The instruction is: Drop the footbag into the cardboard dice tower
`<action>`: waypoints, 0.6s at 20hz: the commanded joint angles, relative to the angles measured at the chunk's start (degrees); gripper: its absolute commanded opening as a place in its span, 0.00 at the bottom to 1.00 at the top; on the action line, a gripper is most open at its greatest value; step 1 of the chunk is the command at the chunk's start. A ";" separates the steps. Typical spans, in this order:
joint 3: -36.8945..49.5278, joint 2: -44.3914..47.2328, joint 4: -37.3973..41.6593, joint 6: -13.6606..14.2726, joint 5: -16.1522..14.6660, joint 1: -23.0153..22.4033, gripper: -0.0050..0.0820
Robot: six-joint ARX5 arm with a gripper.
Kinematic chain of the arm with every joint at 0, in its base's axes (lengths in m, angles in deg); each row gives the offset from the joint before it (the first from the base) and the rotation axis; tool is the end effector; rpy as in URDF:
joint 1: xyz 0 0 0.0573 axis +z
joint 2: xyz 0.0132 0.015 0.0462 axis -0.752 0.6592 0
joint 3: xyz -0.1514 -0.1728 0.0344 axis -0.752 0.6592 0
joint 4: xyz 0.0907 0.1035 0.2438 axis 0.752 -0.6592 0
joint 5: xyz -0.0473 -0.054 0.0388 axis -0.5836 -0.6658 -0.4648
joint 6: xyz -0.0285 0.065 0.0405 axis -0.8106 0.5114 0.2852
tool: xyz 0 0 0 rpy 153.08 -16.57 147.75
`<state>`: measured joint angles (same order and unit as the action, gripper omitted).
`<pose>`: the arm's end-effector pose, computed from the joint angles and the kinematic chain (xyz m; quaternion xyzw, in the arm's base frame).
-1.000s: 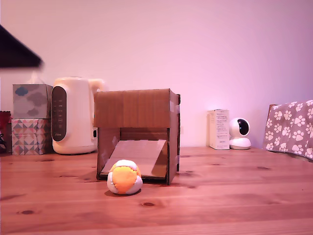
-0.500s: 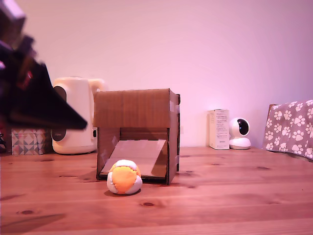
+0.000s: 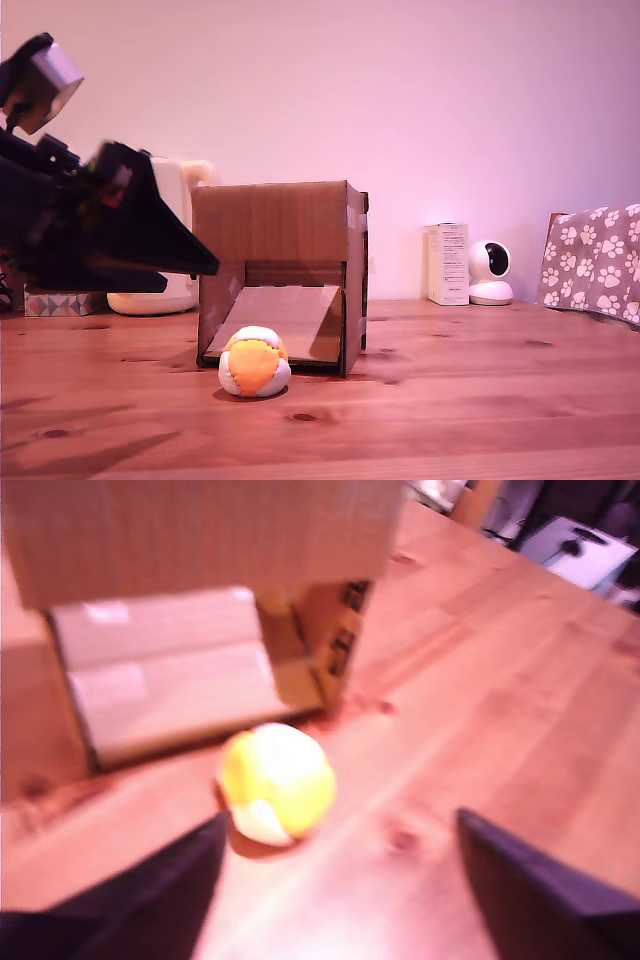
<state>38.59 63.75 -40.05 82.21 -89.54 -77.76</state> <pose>0.2328 -0.1536 0.0831 -0.0246 0.2321 -0.3810 0.8946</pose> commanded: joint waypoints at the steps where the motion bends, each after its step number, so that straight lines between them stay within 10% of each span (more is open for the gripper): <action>1: -0.22 1.73 2.19 1.70 0.00 -0.04 0.96; 12: -7.06 18.38 9.97 3.17 1.01 -0.04 0.96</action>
<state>31.98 80.80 -30.78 85.01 -88.64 -77.76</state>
